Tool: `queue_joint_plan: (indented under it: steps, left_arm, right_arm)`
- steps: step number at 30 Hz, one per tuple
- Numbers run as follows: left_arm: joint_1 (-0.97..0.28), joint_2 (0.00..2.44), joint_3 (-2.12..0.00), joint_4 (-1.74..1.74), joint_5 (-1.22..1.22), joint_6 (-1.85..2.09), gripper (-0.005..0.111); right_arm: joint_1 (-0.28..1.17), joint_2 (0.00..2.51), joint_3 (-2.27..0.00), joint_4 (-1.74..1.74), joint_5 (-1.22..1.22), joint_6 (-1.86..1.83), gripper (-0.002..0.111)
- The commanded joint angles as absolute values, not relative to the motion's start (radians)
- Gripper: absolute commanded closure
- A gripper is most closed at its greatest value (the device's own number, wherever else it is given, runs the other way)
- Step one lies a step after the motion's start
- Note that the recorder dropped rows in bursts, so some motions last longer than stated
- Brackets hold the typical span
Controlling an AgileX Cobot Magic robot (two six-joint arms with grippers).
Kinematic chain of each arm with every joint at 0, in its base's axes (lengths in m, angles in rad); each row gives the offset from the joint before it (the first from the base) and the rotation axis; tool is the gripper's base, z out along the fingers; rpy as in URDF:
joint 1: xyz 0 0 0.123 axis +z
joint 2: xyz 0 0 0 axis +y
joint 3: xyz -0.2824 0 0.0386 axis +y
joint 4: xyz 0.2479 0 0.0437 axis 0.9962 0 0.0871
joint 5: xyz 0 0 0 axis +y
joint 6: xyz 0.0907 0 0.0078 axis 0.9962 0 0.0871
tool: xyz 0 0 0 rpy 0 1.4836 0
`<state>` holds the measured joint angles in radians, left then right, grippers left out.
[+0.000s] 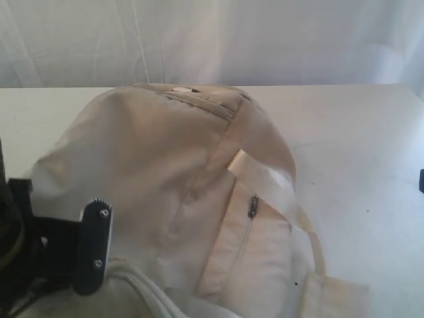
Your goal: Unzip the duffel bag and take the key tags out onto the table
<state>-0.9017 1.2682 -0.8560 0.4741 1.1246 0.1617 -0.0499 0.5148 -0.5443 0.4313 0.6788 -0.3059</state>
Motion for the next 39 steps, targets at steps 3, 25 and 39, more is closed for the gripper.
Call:
queue_joint_plan:
  steps: [3, 25, 39]
  left_arm:
    - [-0.85, 1.263, -0.849, 0.988, 1.221, -0.03, 0.107]
    - [-0.829, 0.988, -0.908, 0.511, 1.221, -0.101, 0.056]
    - [-0.829, 0.766, -0.788, 0.47, 1.1, -0.161, 0.079]
  right_arm:
    - [-0.048, 0.517, -0.546, 0.429, 0.676, -0.317, 0.108]
    - [0.1, 1.182, -0.948, 0.667, 0.592, -0.632, 0.058]
    - [0.264, 1.787, -1.371, 0.622, 0.514, -0.892, 0.058]
